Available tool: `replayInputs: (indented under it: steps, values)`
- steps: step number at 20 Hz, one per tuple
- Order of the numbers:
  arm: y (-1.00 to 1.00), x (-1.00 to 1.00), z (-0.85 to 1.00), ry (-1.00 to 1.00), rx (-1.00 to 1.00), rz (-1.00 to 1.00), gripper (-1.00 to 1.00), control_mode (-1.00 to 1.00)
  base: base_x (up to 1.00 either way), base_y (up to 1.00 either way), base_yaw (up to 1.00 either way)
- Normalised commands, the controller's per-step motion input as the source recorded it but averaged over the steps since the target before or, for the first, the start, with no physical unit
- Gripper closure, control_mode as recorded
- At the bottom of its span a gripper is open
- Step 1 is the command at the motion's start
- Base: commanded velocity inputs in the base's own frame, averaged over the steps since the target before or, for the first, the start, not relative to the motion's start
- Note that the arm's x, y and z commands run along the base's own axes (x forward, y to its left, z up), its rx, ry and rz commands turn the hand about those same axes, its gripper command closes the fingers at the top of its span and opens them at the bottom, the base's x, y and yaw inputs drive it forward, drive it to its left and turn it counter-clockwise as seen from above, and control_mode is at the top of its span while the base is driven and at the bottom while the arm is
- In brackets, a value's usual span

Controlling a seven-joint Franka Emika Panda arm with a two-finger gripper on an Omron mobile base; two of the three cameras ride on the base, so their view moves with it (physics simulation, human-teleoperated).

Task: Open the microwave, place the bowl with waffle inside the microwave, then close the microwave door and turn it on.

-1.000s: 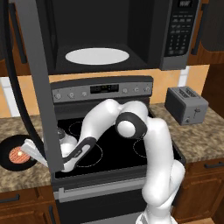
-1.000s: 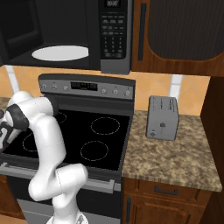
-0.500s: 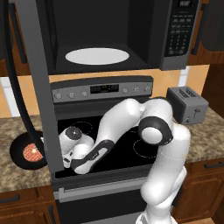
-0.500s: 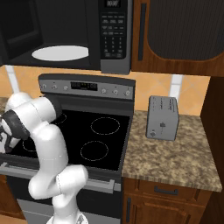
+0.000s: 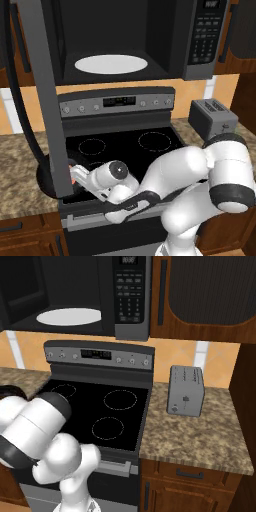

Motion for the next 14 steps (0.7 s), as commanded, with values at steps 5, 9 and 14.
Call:
replayInputs:
  steps: [5,9,14]
  values:
    - [-0.72,0.00,1.00,0.19,-0.23,0.00,1.00,-1.00,0.00,0.00,0.00]
    - [-0.60,0.00,1.00,0.27,-0.34,0.00,1.00,-1.00,0.00,0.00,0.00]
    - [-0.43,0.00,1.00,0.17,-0.28,0.00,1.00,-1.00,0.00,0.00,0.00]
